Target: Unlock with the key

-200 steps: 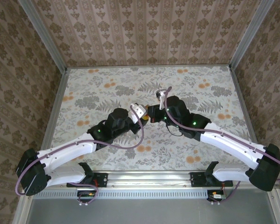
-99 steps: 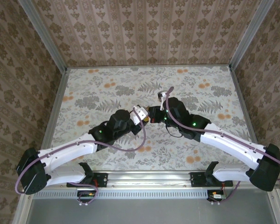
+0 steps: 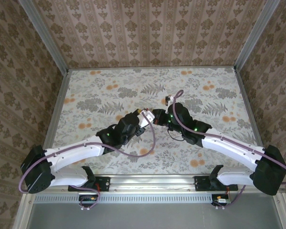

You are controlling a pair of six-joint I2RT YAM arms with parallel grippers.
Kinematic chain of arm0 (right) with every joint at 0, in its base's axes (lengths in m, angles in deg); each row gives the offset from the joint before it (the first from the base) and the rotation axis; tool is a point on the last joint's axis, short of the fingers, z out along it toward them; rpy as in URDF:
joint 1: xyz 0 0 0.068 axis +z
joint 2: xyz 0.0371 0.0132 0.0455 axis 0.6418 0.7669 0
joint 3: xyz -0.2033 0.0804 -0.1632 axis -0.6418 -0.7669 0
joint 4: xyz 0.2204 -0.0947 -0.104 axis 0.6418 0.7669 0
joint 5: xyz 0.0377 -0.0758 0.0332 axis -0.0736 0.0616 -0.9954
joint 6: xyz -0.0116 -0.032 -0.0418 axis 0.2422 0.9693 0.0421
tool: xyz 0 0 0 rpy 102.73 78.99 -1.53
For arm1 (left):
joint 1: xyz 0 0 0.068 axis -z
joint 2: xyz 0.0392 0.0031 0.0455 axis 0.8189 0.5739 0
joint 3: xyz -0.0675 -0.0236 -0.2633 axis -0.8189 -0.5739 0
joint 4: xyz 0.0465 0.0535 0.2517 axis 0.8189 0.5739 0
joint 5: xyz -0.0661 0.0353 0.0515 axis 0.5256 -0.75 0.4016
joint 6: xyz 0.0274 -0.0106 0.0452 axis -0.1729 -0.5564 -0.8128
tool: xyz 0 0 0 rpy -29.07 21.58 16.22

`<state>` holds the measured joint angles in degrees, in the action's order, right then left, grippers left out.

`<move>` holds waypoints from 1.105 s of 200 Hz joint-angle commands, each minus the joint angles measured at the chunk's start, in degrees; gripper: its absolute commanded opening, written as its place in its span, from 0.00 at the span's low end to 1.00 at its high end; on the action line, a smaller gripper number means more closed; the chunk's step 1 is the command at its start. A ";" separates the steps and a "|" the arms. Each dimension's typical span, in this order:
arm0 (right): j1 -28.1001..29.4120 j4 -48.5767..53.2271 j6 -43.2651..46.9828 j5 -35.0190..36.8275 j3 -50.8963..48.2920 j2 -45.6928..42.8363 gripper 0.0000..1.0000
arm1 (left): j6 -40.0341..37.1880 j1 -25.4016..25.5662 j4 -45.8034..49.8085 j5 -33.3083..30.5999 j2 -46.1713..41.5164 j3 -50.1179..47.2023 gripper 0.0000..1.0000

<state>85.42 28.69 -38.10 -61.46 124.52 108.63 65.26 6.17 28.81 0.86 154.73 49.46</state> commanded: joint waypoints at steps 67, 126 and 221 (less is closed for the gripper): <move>-3.69 3.40 -7.60 -8.29 -2.52 -2.30 0.16 | -13.89 7.48 -3.45 4.09 2.87 5.64 0.23; -8.08 5.64 -5.27 -8.71 -6.73 -9.73 0.35 | -9.31 8.11 8.42 4.76 5.65 8.91 0.21; -12.80 10.50 -2.21 -11.46 -12.57 -19.12 0.48 | -6.37 7.90 13.20 8.61 8.89 11.42 0.22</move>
<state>73.03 35.75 -41.42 -70.57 113.99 90.70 58.24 14.28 40.94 7.81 162.88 58.68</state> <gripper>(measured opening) 0.465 0.372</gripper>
